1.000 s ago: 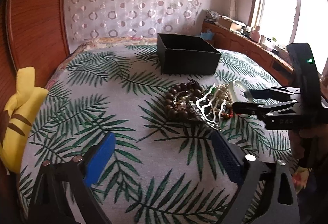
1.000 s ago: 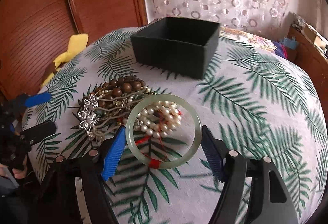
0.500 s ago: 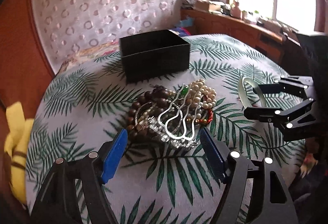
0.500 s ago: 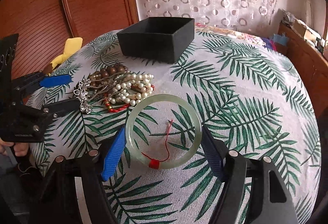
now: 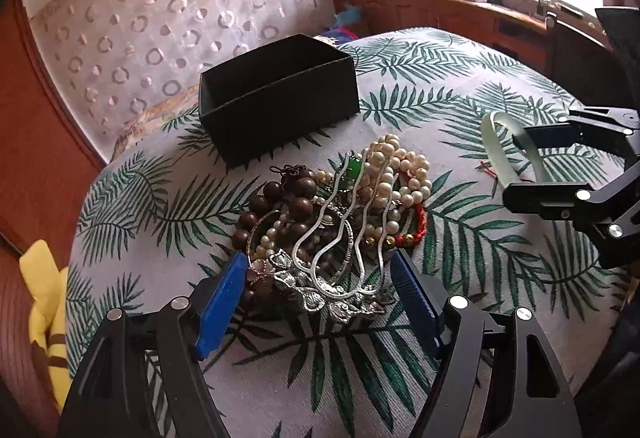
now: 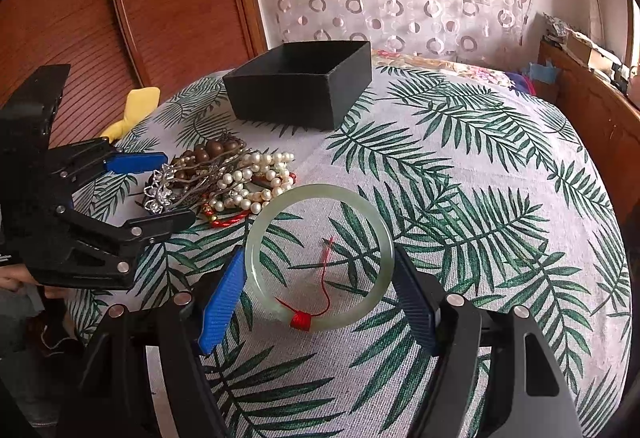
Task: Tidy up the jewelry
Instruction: 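Grasp the silver hair comb with the left tool while the right tool holds the jade bangle, then carry the comb and bangle into the black box and open both tools, then grasp the brown bead bracelet with the right tool and lift it, then grasp the silver bangle with the left tool while the right tool holds the beads, then lower the silver bangle and bead bracelet into the black box, opening both tools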
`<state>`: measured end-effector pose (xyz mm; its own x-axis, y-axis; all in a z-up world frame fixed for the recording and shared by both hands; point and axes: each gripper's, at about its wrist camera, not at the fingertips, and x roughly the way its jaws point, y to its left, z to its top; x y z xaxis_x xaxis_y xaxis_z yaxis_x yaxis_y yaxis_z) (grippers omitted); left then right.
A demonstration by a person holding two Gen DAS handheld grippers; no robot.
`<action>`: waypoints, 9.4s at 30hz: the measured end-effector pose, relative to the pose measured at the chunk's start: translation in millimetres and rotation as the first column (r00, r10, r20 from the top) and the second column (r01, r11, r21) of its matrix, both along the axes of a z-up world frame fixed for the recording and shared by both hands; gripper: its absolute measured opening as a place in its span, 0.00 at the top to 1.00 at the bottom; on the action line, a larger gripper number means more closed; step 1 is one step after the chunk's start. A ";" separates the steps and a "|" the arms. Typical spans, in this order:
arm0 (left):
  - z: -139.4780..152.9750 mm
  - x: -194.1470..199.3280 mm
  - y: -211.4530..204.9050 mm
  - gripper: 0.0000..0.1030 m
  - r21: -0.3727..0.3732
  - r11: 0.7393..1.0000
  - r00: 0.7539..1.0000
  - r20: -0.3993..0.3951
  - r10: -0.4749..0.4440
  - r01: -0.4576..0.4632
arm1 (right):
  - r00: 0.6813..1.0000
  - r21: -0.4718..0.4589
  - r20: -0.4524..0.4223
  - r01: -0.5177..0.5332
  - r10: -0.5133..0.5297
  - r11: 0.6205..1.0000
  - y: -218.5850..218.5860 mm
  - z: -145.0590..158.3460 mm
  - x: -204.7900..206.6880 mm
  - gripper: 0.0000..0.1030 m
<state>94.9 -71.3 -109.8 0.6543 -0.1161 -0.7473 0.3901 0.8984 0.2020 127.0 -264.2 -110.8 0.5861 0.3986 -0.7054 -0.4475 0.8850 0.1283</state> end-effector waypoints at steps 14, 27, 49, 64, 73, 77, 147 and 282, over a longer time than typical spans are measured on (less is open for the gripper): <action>6.8 -11.4 16.8 0.50 -0.059 0.998 1.000 0.012 -0.005 0.005 | 1.000 0.007 -0.003 0.006 -0.005 1.000 -1.8 0.2 -0.3 0.28; 20.7 -21.5 32.8 0.50 -0.074 0.997 1.000 0.023 0.013 -0.011 | 1.000 -0.024 0.006 0.003 -0.003 1.000 1.7 0.5 -0.3 0.28; 45.7 -10.2 55.6 0.89 -0.224 0.974 1.000 0.014 0.028 -0.024 | 1.000 -0.025 0.009 0.003 -0.003 1.000 2.3 0.4 -1.6 0.28; 80.3 -2.6 57.6 0.90 -0.298 0.954 0.989 0.126 0.081 -0.040 | 1.000 -0.037 0.030 0.000 0.001 0.999 7.0 9.5 0.3 0.28; 86.4 32.5 71.4 0.90 -0.343 0.936 0.978 0.157 0.137 -0.076 | 0.994 -0.062 0.104 -0.027 0.033 0.998 23.6 39.0 27.8 0.28; 94.0 54.1 73.8 0.90 -0.372 0.925 0.974 0.170 0.149 -0.077 | 0.989 -0.062 0.141 -0.030 0.039 0.998 32.2 56.1 47.5 0.28; 29.2 10.4 100.0 0.07 -0.361 0.917 0.973 0.088 0.211 -0.166 | 0.978 -0.025 0.033 -0.204 0.204 0.979 70.6 45.6 83.6 0.45; 70.4 115.4 38.0 0.44 -0.302 0.948 0.989 0.064 0.131 -0.106 | 0.996 0.033 0.058 -0.067 0.065 0.997 61.5 77.7 153.9 0.78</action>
<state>210.4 -33.3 -39.5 0.7344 -0.2425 -0.6340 0.2709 0.9611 -0.0539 280.8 -202.8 -33.1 0.5964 0.4619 -0.6564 -0.5126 0.8485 0.1313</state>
